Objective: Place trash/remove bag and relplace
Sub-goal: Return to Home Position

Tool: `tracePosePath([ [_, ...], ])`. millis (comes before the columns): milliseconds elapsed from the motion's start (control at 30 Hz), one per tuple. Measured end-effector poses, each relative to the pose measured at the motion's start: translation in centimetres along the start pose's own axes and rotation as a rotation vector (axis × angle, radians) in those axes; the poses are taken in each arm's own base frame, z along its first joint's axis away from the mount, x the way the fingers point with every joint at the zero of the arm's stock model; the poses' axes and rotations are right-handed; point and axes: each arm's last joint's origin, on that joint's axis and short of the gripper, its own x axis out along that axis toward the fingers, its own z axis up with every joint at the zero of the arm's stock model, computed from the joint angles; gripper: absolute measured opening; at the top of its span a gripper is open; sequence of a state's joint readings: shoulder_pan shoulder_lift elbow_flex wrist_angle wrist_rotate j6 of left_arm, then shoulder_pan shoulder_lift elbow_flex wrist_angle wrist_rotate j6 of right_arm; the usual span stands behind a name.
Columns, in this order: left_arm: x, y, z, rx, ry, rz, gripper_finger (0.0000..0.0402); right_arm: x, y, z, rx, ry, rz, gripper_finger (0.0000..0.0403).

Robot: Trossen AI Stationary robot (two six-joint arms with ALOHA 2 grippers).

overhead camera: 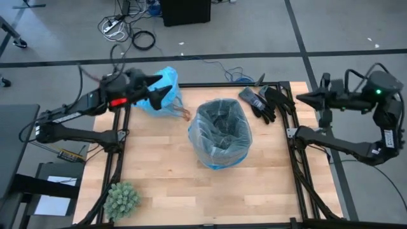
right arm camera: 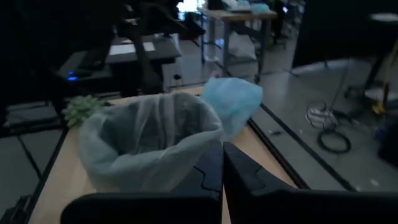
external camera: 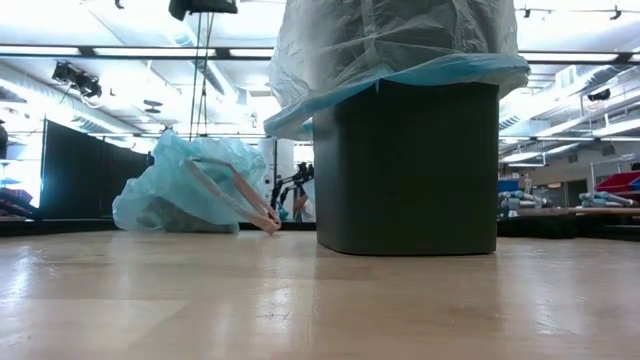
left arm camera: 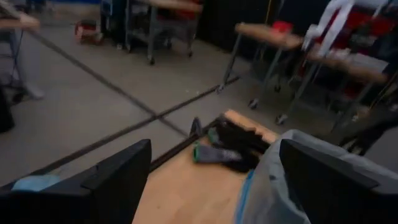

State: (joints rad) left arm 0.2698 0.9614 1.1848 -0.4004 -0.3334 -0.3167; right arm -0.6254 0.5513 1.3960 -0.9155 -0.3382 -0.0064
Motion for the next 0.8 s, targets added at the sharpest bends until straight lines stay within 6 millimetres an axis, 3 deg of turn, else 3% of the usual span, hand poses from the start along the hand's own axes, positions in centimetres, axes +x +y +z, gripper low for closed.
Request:
tracePosePath([
  [167,-2.6,1.2,-2.4,-0.043,-0.097,-0.044,0.0366,-2.1,0.8,-2.5,-0.014,-0.098,0.022,0.0000],
  [333,-3.8,2.1,-4.4,-0.045,-0.114,-0.072,0.0367,-2.5,1.0,-6.8,0.045,-0.170,0.031,0.0000],
  [600,-2.9,2.2,-6.7,-0.015,-0.034,-0.118,0.0367,0.1,0.2,-12.9,0.184,-0.018,0.050,0.0000],
  [800,-1.9,2.9,-8.0,0.050,0.012,0.085,0.0367,2.2,-0.5,-15.0,0.240,0.035,0.050,0.0001],
])
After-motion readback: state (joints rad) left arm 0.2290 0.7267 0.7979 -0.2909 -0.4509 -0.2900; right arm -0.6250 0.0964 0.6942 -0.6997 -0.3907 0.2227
